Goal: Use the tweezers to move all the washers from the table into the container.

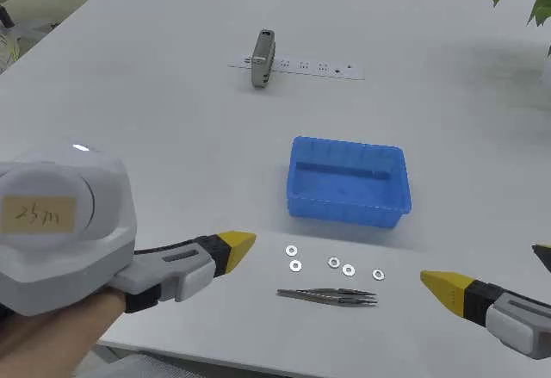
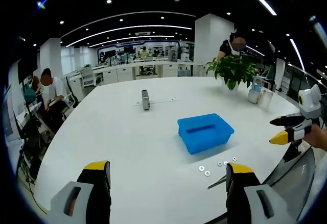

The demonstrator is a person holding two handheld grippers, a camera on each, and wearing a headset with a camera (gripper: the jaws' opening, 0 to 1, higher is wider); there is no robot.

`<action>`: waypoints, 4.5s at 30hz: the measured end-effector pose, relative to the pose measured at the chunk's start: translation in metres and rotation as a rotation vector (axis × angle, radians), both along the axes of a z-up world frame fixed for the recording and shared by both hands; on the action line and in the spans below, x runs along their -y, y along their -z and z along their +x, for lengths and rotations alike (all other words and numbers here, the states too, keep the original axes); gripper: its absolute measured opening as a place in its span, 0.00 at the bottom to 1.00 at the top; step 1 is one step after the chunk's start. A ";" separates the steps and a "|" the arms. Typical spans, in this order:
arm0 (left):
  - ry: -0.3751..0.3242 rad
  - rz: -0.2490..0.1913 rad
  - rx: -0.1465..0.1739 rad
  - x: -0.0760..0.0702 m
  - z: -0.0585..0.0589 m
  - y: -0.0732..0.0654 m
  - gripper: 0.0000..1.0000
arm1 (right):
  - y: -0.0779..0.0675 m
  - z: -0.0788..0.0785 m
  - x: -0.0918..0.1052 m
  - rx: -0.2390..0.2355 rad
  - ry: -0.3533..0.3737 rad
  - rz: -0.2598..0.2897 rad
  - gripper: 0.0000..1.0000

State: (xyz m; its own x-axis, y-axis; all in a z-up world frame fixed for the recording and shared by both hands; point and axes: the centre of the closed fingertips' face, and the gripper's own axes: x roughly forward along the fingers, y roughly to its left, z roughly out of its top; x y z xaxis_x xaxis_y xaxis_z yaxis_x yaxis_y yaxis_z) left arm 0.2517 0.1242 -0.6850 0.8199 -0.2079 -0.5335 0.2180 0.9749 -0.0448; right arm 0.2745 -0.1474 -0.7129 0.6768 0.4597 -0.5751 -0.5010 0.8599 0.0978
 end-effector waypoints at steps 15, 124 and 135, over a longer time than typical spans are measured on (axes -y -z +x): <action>0.041 0.020 -0.046 0.007 -0.003 0.010 0.96 | 0.000 0.002 0.000 -0.003 -0.010 -0.011 0.80; 1.036 0.271 -0.109 0.122 -0.013 0.056 0.00 | 0.084 -0.016 -0.119 -0.088 -0.632 -0.190 0.22; 1.055 0.311 -0.059 0.121 -0.006 0.030 0.00 | 0.072 -0.018 -0.157 -0.058 -0.724 -0.100 0.08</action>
